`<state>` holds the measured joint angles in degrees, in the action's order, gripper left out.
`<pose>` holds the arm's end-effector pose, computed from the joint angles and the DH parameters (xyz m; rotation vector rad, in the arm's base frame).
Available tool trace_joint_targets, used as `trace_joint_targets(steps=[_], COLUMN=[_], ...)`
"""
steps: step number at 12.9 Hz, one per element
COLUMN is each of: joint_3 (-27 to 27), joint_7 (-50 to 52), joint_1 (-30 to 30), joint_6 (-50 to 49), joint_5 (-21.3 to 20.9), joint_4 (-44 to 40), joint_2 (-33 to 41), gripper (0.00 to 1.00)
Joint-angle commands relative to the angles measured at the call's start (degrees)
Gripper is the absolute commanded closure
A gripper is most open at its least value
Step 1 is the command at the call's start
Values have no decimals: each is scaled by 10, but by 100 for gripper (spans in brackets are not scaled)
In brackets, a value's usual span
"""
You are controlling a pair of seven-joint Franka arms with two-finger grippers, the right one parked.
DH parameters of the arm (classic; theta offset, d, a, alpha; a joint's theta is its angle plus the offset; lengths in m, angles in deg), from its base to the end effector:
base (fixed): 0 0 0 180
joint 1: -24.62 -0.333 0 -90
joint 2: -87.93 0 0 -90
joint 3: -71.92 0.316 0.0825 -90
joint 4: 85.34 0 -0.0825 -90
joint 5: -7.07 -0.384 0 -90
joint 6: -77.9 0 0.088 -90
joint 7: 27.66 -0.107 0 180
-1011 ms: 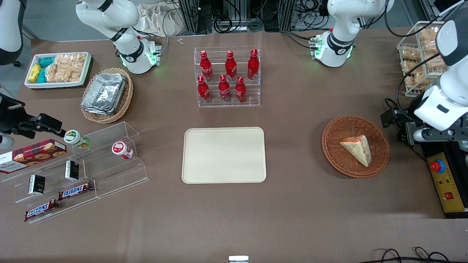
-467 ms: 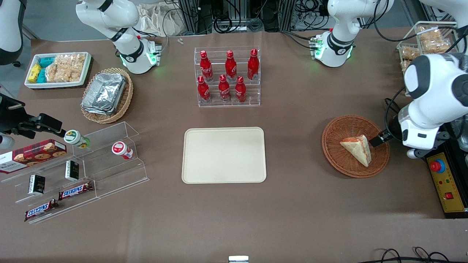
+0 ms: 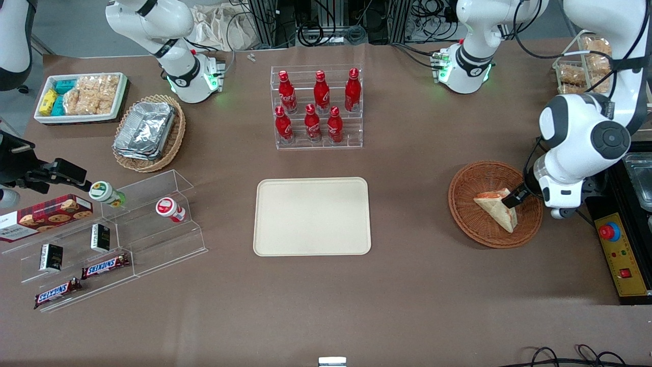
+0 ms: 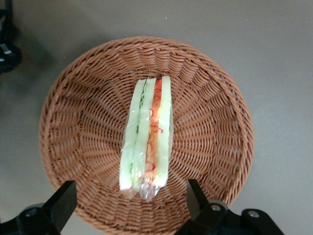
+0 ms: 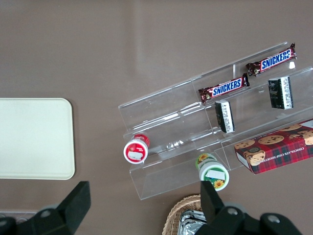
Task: Place sandwich from basket to tray
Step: 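Close the left gripper on the sandwich wedge and lift it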
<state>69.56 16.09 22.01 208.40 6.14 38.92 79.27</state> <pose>0.5499 0.0030 0.3213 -2.8989 -1.1536 0.0576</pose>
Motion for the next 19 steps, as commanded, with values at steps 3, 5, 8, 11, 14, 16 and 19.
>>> trace_joint_targets(steps=[3,5,8,11,14,16,19], joint_3=[-2,-2,-1,2,0,0,0], joint_7=[51,81,88,105,139,142,135], joint_1=[-2,-2,-3,-3,-2,-1,-1], joint_6=[58,66,65,65,65,64,38], joint_5=[4,12,26,48,51,50,43], joint_4=[3,3,5,-12,-33,-39,-47], joint_2=[-52,-73,-77,-84,-85,-85,-61], gripper=[0,0,0,97,100,100,100])
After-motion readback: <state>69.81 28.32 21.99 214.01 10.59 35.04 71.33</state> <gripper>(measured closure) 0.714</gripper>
